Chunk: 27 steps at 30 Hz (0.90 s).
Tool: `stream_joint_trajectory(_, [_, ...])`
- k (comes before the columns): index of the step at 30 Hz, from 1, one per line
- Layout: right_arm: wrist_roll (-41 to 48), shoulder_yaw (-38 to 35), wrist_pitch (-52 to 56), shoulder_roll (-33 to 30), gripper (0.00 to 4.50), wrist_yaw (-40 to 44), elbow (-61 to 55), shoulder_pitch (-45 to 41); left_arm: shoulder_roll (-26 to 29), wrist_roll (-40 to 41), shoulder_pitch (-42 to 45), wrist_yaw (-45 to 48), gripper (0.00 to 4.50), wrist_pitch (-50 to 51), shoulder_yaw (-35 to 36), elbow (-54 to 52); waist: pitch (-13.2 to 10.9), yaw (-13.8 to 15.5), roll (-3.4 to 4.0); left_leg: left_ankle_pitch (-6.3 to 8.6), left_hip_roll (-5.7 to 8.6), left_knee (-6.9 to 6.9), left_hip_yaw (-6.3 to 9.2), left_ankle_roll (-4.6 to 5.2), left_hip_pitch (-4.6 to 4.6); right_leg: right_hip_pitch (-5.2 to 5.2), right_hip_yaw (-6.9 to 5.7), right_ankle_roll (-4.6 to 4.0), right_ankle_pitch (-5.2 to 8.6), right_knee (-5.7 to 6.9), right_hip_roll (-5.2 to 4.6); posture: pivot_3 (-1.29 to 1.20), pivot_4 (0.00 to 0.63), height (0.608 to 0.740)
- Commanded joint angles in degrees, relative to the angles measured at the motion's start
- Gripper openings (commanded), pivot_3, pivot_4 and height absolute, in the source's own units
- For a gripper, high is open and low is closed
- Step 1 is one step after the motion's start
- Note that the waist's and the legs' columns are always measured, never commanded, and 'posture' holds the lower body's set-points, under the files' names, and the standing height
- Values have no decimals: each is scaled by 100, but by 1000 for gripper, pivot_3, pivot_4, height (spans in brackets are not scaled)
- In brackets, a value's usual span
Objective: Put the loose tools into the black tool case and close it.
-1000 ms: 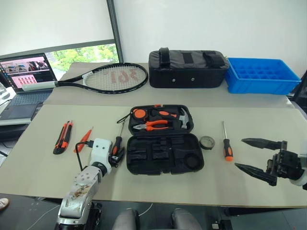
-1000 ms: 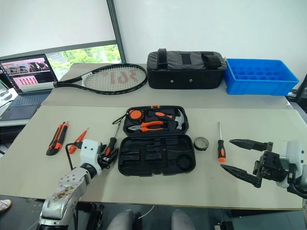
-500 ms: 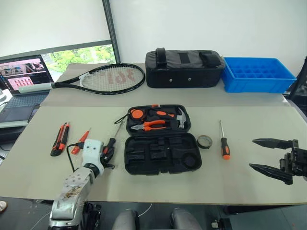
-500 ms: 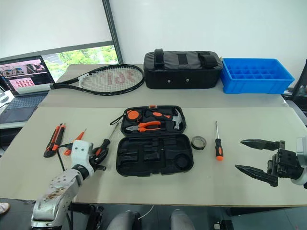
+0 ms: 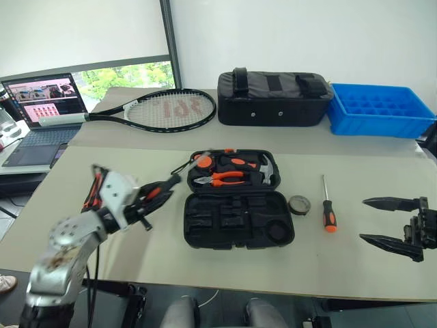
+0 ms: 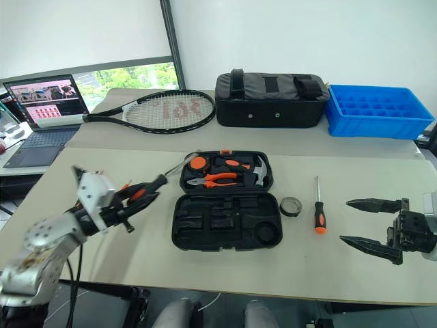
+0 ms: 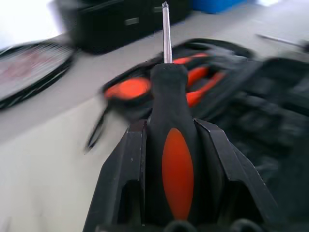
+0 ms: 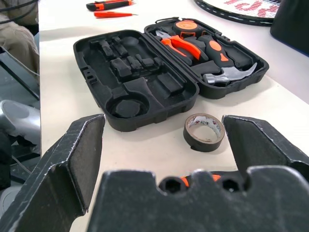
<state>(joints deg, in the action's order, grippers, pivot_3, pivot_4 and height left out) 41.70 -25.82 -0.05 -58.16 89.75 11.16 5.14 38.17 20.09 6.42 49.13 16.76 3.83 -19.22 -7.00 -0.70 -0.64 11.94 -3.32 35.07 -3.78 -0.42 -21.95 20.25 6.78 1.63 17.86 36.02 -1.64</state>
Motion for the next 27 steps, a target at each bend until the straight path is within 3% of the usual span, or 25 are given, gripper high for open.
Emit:
stream_joint_trajectory(1, [182,-128,-154,-176,4500,275,-54,-15,141,-706,939,638,989,-639,-858,816,0,-5,0,0,0,0,1,0,-1,0,0,0,0,0,2,0,150,708])
stream_joint_trajectory(4, [154,-273,-159,-155,4500,275,-30,4,-111,-1074,1876,899,989,-817,-1466,1634,-1,0,-1,-1,0,2,4,1,-6,1,-3,1,0,1,6,0,150,708])
stream_joint_trajectory(8, [28,-509,-184,-65,4500,273,21,79,-308,-1421,2356,1116,989,-1064,-1905,2260,0,-32,4,3,1,2,2,7,-9,0,4,3,0,-2,6,0,150,708])
stream_joint_trajectory(27, [-40,-975,-76,277,4500,-8,-590,638,-668,-1951,2804,1690,989,-1149,-2496,3252,2,-7,7,3,5,15,14,8,-14,-5,6,5,1,8,11,0,150,708])
